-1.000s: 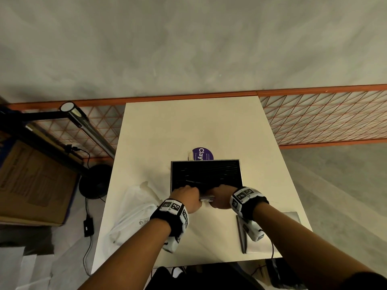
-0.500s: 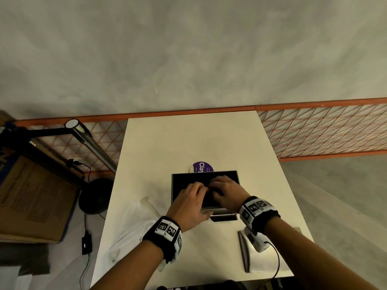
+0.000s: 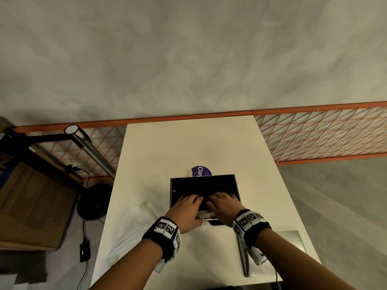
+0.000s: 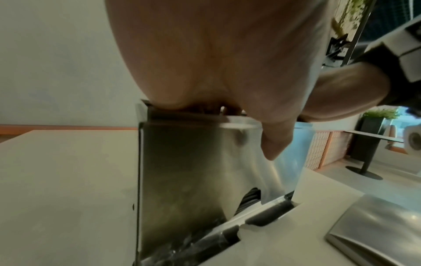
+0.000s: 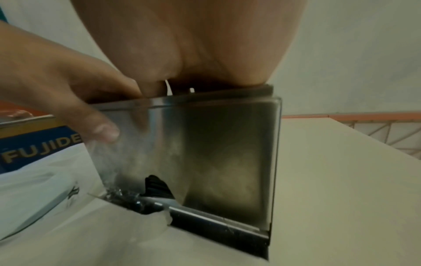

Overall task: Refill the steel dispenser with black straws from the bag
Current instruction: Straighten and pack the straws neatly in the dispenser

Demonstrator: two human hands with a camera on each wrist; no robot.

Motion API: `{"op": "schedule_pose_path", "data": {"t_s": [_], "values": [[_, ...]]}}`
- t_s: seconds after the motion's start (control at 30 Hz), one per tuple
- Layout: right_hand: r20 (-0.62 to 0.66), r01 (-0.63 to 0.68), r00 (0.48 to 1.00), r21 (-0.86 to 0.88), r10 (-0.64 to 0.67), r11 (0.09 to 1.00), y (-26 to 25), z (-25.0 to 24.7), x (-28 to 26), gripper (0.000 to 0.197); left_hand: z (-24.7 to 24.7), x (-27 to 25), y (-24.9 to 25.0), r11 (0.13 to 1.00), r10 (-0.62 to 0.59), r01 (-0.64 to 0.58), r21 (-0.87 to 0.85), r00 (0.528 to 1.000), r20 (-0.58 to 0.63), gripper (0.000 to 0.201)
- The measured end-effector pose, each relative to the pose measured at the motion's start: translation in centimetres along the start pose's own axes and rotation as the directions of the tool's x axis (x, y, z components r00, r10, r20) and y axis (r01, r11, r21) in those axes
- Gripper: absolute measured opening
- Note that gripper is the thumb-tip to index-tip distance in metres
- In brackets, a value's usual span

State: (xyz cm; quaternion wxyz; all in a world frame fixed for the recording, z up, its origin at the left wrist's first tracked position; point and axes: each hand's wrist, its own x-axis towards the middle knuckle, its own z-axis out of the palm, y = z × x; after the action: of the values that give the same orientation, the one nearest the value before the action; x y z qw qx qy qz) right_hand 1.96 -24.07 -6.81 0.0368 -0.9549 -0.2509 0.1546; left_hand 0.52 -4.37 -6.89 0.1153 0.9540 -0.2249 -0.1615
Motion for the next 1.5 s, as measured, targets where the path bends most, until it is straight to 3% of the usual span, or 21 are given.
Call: {"op": "schedule_pose_path", "data": {"t_s": [0.1,0.17,0.27,0.43,0.5,0.63,0.73,0.8,0.9,1.03,1.07,1.13,1.2,1.23,1.3,1.37,1.43,1.5], "values": [[-0.275,0.011,0.962,0.057,0.005,0.998,-0.2,-0.2,-0.8,0.036,-0.8,-0.7,0.3,0.997,0.034,-0.027,0.069,0.995,-0.097,0.055],[-0.351,0.04,0.936,0.031,-0.027,0.999,-0.6,-0.1,-1.4,0.031,-1.3,-1.0,0.6,0.996,0.008,0.0,0.092,0.996,-0.089,0.043],[-0.183,0.068,0.981,0.01,-0.065,0.998,-1.4,0.3,-1.8,0.04,-1.3,-1.1,0.9,0.998,-0.028,0.027,0.059,0.999,0.029,0.043],[0.027,0.0,1.0,0.0,0.0,1.0,-1.9,0.0,-1.3,0.051,-0.7,-0.7,0.7,0.996,-0.091,0.092,-0.008,0.993,0.076,0.041],[0.009,-0.007,1.0,0.024,0.007,1.0,-1.8,-0.4,-0.9,0.051,-0.8,-0.5,0.6,0.994,-0.111,0.112,-0.012,0.992,0.068,0.044],[-0.191,0.012,0.981,0.104,0.008,0.995,-1.7,-1.3,0.0,0.055,-1.5,-0.2,0.6,0.997,-0.08,0.081,0.007,0.995,-0.052,0.048],[-0.187,-0.033,0.98,0.159,0.063,0.987,-1.3,-1.8,0.8,0.068,-1.9,0.2,0.5,0.998,-0.054,0.056,0.011,0.99,-0.13,0.07],[-0.133,-0.068,0.987,0.158,0.089,0.985,-1.0,-1.8,1.2,0.076,-1.9,0.6,0.3,0.997,-0.072,0.07,-0.03,0.993,-0.097,0.084],[-0.047,-0.1,0.993,0.148,0.108,0.984,-0.7,-1.3,1.5,0.078,-1.5,1.1,0.0,0.994,-0.1,0.102,-0.042,0.994,0.034,0.088],[0.027,-0.08,0.997,0.106,0.078,0.991,-0.8,-0.8,0.8,0.05,-1.3,0.2,0.2,0.995,-0.088,0.093,-0.042,0.99,0.114,0.079],[-0.002,-0.058,0.998,0.125,0.059,0.99,-0.6,-1.0,0.5,0.047,-1.6,-0.2,0.1,0.993,-0.08,0.087,-0.073,0.992,0.102,0.077],[-0.182,0.006,0.983,0.193,0.03,0.981,0.3,-1.5,-0.2,0.045,-2.4,-1.1,-0.6,0.983,-0.081,0.078,-0.165,0.997,-0.009,0.066],[-0.401,-0.02,0.907,0.262,0.128,0.965,1.8,-1.9,-0.8,0.034,-3.2,-1.6,-1.7,0.977,-0.149,0.107,-0.187,0.964,-0.223,0.047],[-0.438,-0.109,0.867,0.297,0.237,0.948,2.6,-2.3,-1.1,0.028,-3.7,-1.7,-2.3,0.966,-0.23,0.18,-0.184,0.924,-0.306,0.039],[-0.305,-0.371,0.815,0.377,0.492,0.848,3.6,-3.6,-1.6,0.027,-4.8,-1.9,-3.3,0.886,-0.462,0.415,-0.207,0.833,-0.306,0.034],[0.008,-0.604,0.776,0.298,0.631,0.739,4.4,-4.2,-1.5,0.031,-5.2,-1.8,-3.9,0.795,-0.604,0.588,-0.15,0.791,-0.102,0.04],[0.224,-0.638,0.77,0.234,0.598,0.734,4.4,-4.4,-1.3,0.031,-4.8,-1.6,-3.9,0.788,-0.604,0.604,-0.12,0.796,0.044,0.044],[0.275,-0.623,0.781,0.269,0.561,0.735,4.6,-4.5,-0.3,0.031,-4.4,-0.7,-3.8,0.808,-0.567,0.571,-0.146,0.821,0.07,0.04]]}}
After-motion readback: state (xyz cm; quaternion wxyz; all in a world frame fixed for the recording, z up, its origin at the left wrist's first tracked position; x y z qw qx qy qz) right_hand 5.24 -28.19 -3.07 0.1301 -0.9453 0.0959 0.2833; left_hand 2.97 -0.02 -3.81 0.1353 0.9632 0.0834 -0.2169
